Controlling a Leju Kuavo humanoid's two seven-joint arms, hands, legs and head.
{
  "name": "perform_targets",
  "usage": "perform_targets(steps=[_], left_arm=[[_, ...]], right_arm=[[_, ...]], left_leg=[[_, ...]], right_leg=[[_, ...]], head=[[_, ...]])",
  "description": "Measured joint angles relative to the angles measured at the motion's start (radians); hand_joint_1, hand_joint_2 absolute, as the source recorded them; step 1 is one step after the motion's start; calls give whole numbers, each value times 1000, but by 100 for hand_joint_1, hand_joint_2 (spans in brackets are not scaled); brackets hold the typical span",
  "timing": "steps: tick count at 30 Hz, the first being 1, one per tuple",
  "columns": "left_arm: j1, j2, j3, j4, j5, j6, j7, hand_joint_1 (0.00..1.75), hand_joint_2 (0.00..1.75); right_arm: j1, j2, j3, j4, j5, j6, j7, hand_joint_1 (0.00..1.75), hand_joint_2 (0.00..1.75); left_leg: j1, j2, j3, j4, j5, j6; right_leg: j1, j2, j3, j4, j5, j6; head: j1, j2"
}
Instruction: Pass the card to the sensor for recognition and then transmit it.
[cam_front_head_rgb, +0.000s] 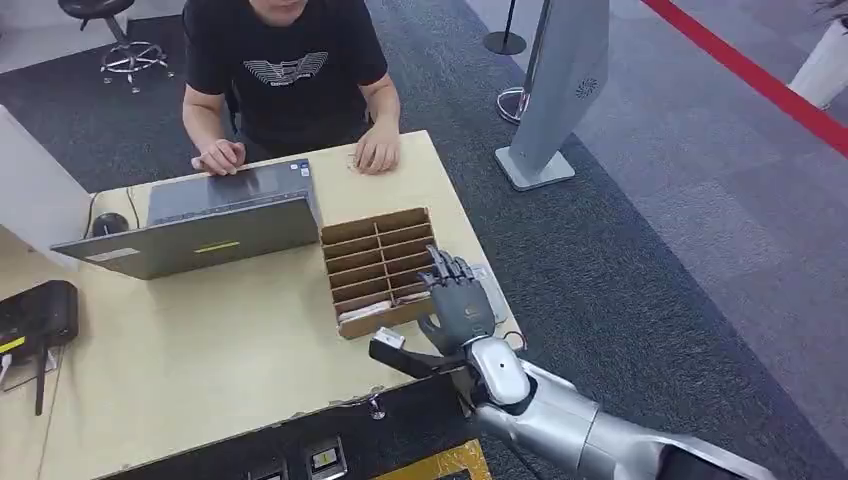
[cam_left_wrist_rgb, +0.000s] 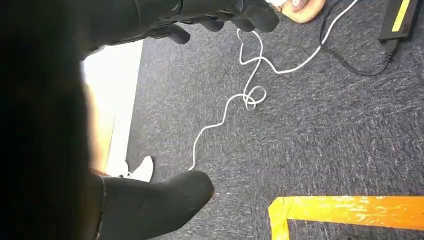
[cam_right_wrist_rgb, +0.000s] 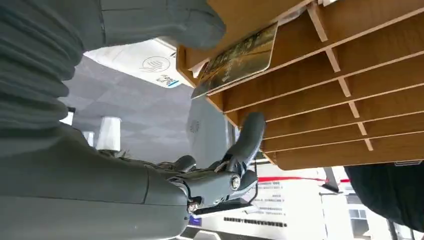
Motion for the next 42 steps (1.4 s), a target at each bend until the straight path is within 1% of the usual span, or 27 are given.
perform_targets(steps=[1,4,5,9,11,12,14,15,16,17,19,32,37,42], left_arm=[[0,0,0,0,0,0,0,0,175],[0,0,0,0,0,0,0,0,175],[0,0,0,0,0,0,0,0,175],[0,0,-1,0,0,0,0,0,175],[0,0,-1,0,0,0,0,0,175],[0,0,-1,0,0,0,0,0,175],[0,0,-1,0,0,0,0,0,175],[0,0,-1,0,0,0,0,0,175],[0,0,-1,0,0,0,0,0,175],[0,0,-1,0,0,0,0,0,175],[0,0,-1,0,0,0,0,0,175],[0,0,-2,0,0,0,0,0,175],[0,1,-2,0,0,0,3,0,175],[1,2,-1,0,1,0,10,0,175]], right_arm=[[-2,1,0,4,-1,1,-2,96,175],[-8,5,0,15,-8,6,-9,91,175],[-11,5,0,19,-11,6,-10,98,175],[-19,10,0,33,-15,8,-11,101,175],[-20,12,0,39,-15,8,-12,131,175],[-21,13,0,41,-16,8,-13,141,175],[-23,14,0,46,-19,7,-13,154,175],[-23,14,0,49,-19,6,-13,157,175],[-24,14,0,51,-22,5,-14,155,175],[-24,16,0,54,-24,5,-14,166,175],[-24,18,0,58,-25,3,-14,175,175],[-27,21,0,71,-27,-13,-17,175,175],[-24,19,-9,63,28,-50,14,175,175],[-9,4,-39,-8,120,-75,59,175,175]], left_leg=[[0,0,0,0,0,0],[0,0,0,0,0,0],[0,0,0,0,0,0],[0,0,0,0,0,0],[0,0,0,0,0,0],[0,0,0,0,0,0],[0,0,0,0,0,0],[0,0,0,0,0,0],[0,0,0,0,0,0],[0,0,0,0,0,0],[0,0,0,0,0,0],[0,0,0,0,0,0],[0,0,0,0,0,0],[0,0,0,0,0,0]], right_leg=[[0,0,0,0,0,0],[0,0,0,0,0,0],[0,0,0,0,0,0],[0,0,0,0,0,0],[0,0,0,0,0,0],[0,0,0,0,0,0],[0,0,0,0,0,0],[0,0,0,0,0,0],[0,0,0,0,0,0],[0,0,0,0,0,0],[0,0,0,0,0,0],[0,0,0,0,0,0],[0,0,0,0,0,0],[0,0,0,0,0,0]], head=[[0,0],[0,0],[0,0],[0,0],[0,0],[0,0],[0,0],[0,0],[0,0],[0,0],[0,0],[0,0],[0,0],[0,0]])
